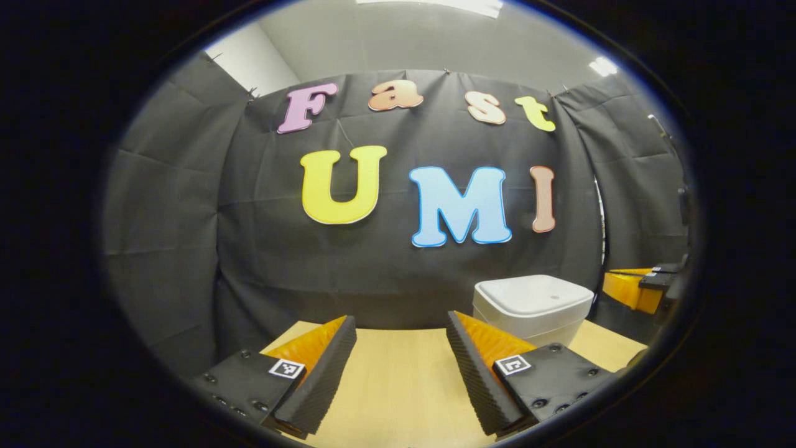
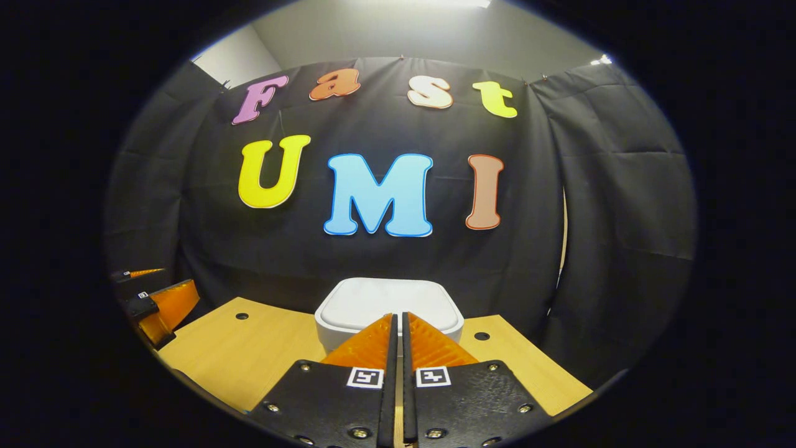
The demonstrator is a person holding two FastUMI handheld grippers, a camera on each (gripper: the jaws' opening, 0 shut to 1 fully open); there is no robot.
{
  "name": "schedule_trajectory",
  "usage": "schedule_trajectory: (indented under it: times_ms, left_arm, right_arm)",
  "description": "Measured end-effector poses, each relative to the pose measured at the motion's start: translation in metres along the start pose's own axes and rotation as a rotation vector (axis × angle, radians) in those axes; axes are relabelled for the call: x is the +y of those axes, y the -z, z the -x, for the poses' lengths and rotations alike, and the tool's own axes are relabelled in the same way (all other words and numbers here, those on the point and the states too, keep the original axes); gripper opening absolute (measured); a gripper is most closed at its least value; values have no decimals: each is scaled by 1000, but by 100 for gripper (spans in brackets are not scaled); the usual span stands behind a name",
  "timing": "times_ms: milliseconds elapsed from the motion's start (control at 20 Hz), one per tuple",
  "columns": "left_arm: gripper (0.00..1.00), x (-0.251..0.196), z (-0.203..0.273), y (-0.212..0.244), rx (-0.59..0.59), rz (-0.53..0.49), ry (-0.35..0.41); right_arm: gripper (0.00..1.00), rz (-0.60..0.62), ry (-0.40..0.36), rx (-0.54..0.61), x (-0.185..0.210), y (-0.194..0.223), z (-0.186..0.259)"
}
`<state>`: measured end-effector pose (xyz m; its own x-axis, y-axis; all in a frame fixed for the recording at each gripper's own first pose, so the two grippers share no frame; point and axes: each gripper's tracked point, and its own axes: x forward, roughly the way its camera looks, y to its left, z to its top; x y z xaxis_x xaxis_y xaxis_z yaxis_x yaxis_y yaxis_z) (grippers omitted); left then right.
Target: Press the lid of the desktop garbage bin to open it, pick up the crumpled paper on the desktop and throw it into the bin, then pick up the pop can on the desktop and drop it into the bin, and finally close the garbage bin lid.
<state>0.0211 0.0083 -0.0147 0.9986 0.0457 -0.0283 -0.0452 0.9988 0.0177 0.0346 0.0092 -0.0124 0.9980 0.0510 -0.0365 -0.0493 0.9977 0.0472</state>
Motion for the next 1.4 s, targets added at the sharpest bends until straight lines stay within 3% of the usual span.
schedule_trajectory:
  times_ms: [50, 300, 800, 1200, 1400]
  left_arm:
    - [97, 0, -2, 1, 3, 0, -1]
    - [95, -1, -11, 7, 13, -7, -11]
    - [97, -3, -22, 20, 38, -24, -15]
    - [97, 5, -21, 18, 28, -27, -30]
    - [97, 6, -21, 20, 28, -33, -37]
  right_arm:
    - [1, 6, -15, 5, 2, 1, -2]
    - [0, 74, -41, -19, 2, -1, -26]
    - [0, 37, -47, 13, 2, 6, -86]
    - [0, 6, -52, 98, 5, 31, -96]
    - [0, 2, -78, 63, 4, 33, -94]
